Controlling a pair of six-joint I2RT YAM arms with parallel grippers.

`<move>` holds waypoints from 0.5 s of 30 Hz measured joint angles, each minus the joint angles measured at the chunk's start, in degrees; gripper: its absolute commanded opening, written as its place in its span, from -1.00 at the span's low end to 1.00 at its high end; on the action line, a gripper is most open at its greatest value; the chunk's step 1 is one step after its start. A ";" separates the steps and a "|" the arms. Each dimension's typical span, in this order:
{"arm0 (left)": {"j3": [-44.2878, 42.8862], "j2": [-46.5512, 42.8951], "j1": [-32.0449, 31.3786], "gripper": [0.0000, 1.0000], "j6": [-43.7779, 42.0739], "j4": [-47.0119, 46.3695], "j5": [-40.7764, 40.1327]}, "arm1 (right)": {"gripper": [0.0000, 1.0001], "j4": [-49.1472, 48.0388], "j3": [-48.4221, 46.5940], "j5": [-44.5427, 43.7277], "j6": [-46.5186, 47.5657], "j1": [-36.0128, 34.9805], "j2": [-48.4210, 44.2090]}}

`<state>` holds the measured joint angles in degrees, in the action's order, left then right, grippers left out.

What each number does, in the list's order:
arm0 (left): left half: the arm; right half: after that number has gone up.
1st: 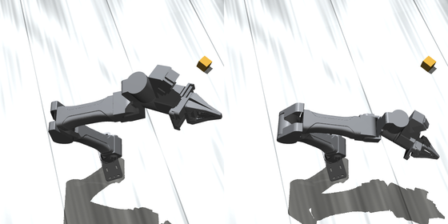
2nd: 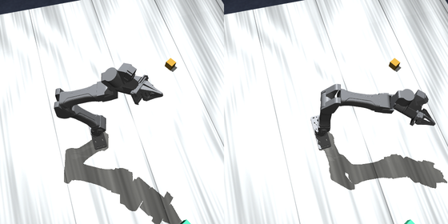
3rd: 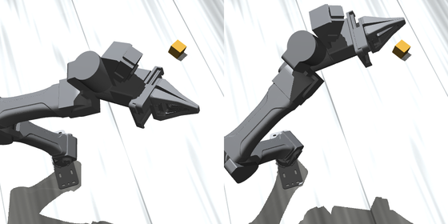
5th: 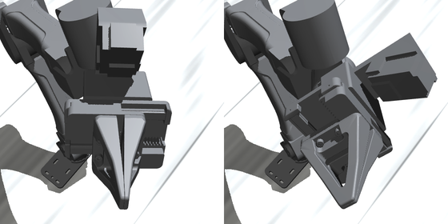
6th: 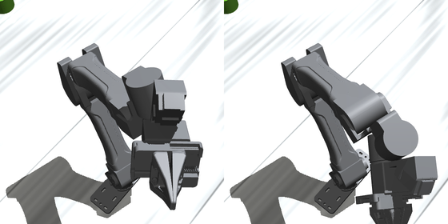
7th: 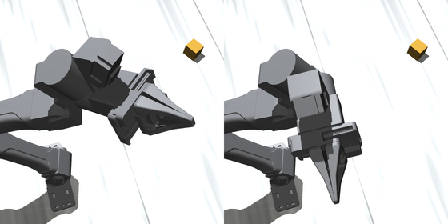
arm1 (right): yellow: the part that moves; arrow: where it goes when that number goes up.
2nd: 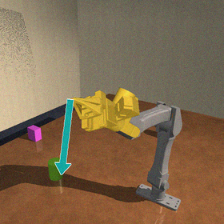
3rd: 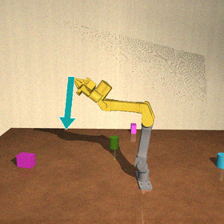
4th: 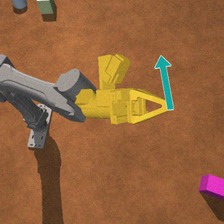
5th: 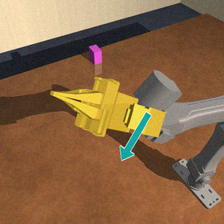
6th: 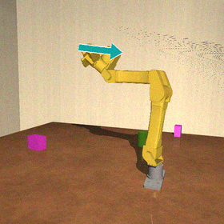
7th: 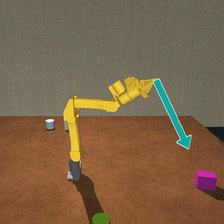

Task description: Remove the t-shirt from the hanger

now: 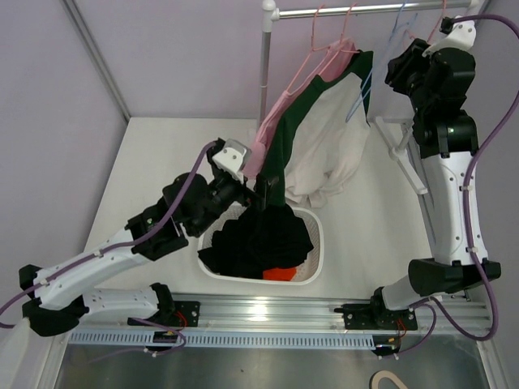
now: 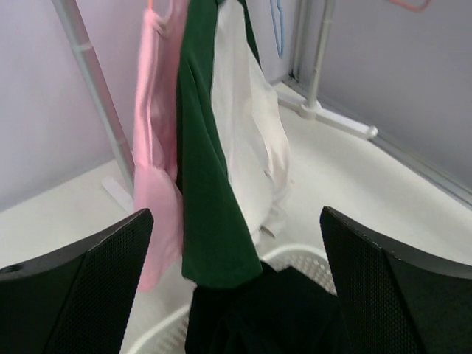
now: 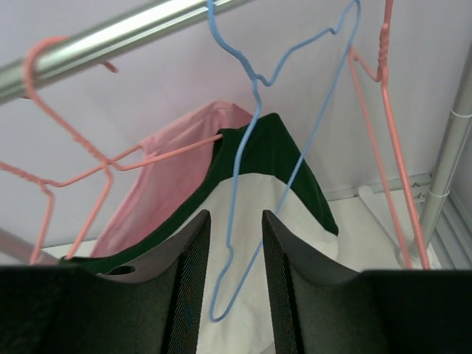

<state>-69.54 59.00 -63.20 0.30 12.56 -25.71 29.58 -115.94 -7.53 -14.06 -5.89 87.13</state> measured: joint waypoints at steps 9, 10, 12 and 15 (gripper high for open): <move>-6.08 12.11 4.07 0.99 -8.74 -10.10 6.21 | -0.23 7.45 -14.62 1.99 -4.39 -9.07 0.81; -6.45 13.29 4.48 0.99 -9.55 -10.67 7.19 | -0.24 7.98 -16.72 2.14 -4.72 -10.05 1.92; -7.48 15.50 5.66 0.99 -10.47 -11.28 9.62 | -0.24 8.68 -18.97 2.64 -5.70 -11.67 3.61; -8.63 17.35 7.54 0.99 -10.95 -11.72 12.66 | -0.25 10.08 -19.67 3.50 -7.21 -12.52 6.16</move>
<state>-78.17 76.36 -55.66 -10.66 0.84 -13.06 39.66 -135.61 -4.03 -21.28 -18.41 93.30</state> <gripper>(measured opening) 0.994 0.380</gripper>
